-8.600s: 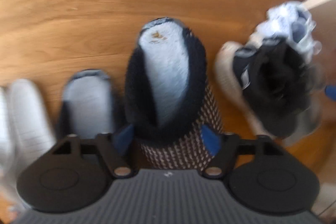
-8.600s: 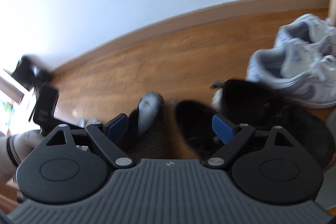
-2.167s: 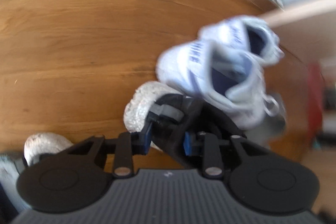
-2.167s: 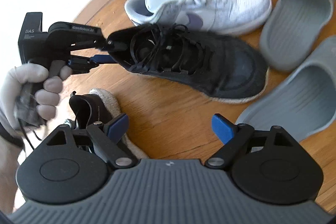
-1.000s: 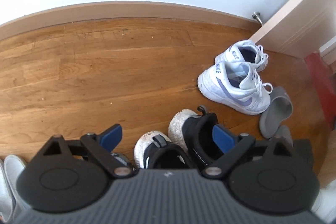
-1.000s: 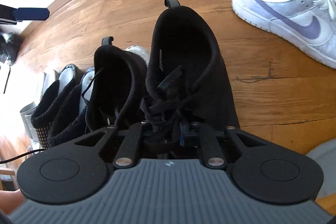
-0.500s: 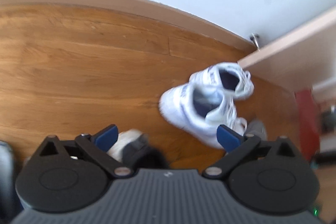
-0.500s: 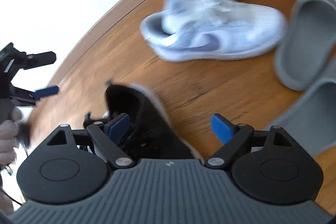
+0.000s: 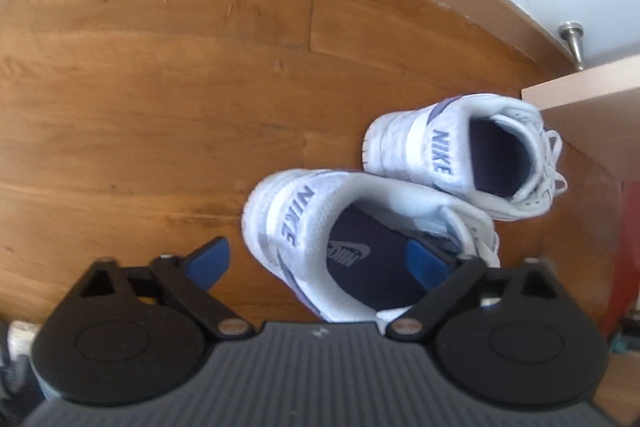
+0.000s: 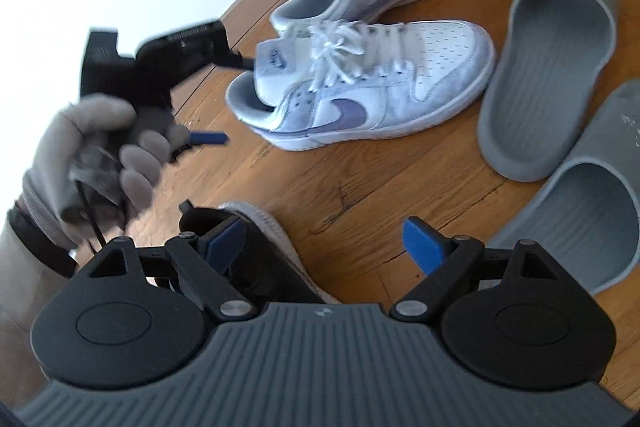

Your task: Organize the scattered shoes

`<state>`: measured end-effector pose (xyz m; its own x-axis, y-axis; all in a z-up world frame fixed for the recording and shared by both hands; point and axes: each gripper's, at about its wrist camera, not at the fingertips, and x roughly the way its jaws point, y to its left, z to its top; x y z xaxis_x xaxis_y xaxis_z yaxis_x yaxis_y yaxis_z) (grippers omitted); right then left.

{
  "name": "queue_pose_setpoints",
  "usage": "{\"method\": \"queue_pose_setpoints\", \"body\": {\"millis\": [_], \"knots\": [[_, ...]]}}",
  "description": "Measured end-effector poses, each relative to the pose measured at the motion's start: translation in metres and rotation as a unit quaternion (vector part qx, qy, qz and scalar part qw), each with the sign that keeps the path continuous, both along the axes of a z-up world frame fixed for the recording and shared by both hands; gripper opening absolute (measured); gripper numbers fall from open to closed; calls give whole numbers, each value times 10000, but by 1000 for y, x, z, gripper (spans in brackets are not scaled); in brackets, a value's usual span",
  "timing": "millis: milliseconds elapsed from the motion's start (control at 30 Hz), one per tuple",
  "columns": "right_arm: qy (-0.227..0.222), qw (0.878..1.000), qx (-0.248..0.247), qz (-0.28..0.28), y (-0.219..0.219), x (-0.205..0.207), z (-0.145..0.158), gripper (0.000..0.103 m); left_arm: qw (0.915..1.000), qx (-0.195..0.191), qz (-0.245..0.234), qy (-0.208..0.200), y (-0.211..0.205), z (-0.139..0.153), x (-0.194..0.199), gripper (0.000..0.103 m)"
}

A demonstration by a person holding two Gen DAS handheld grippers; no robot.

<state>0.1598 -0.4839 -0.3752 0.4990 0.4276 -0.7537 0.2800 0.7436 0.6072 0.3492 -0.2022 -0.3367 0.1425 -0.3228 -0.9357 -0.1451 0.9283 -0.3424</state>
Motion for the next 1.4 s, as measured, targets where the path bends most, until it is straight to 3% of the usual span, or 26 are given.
{"method": "queue_pose_setpoints", "body": {"millis": [67, 100, 133, 267, 400, 533, 633, 700, 767, 833, 900, 967, 1033, 1100, 1133, 1167, 1233, 1267, 1367, 1400], "knots": [[14, 10000, -12, -8, -3, 0, -1, 87, 9998, 144, 3, -155, 0, 1, 0, 59], [19, 10000, -29, 7, -3, 0, -1, 87, 9991, 331, -10, -247, 1, 2, 0, 33], [24, 10000, -49, 21, -2, 0, -1, 87, 9985, 440, -47, -309, 1, 2, 1, 32], [28, 10000, -59, -13, -3, -2, -3, 87, 9964, 281, -690, -401, 4, 4, -2, 32], [29, 9998, -174, -15, -6, -1, -5, 87, 9864, 18, -1537, -578, 16, 17, -8, 33], [-78, 9988, -486, 44, -10, 3, -3, 87, 9764, -411, -2030, -615, 32, 30, -7, 36], [-123, 9979, -630, -66, -17, 7, -1, 87, 9601, -844, -2632, -435, 36, 39, -6, 42], [-178, 9979, -620, -76, -17, 7, 1, 87, 9410, -969, -3229, -282, 34, 48, -12, 44], [-301, 9971, -692, 54, -13, 5, 6, 87, 9354, -878, -3411, -318, 33, 59, -17, 53], [-509, 9933, -961, 395, -2, 7, 9, 88, 9426, -583, -3245, -534, 40, 73, -19, 77], [-800, 9834, -1369, 885, 12, 14, 10, 88, 9543, -476, -2871, -683, 55, 84, -20, 78], [-1027, 9705, -1753, 1299, 22, 26, 6, 90, 9579, -541, -2725, -721, 64, 88, -21, 78], [-1345, 9424, -2321, 1997, 38, 39, -3, 92, 9603, -591, -2605, -803, 78, 95, -31, 78], [-1543, 9021, -2842, 2858, 54, 56, -18, 94, 9621, -670, -2526, -776, 90, 98, -46, 78], [-1514, 8926, -2824, 3172, 59, 65, -26, 95, 9633, -722, -2481, -729, 96, 99, -54, 78], [-1482, 8926, -2691, 3301, 60, 71, -30, 99, 9646, -770, -2424, -697, 102, 100, -62, 78], [-1170, 9071, -2142, 3428, 66, 90, -43, 99, 9672, -843, -2304, -659, 115, 104, -75, 79], [-1085, 9071, -2134, 3462, 73, 95, -48, 100, 9686, -870, -2241, -631, 119, 106, -82, 79], [-1082, 8868, -2655, 3624, 96, 91, -56, 97, 9754, -767, -1985, -569, 135, 110, -99, 79], [-1033, 8869, -2683, 3616, 99, 89, -55, 94, 9780, -668, -1890, -571, 141, 111, -105, 79]]}}
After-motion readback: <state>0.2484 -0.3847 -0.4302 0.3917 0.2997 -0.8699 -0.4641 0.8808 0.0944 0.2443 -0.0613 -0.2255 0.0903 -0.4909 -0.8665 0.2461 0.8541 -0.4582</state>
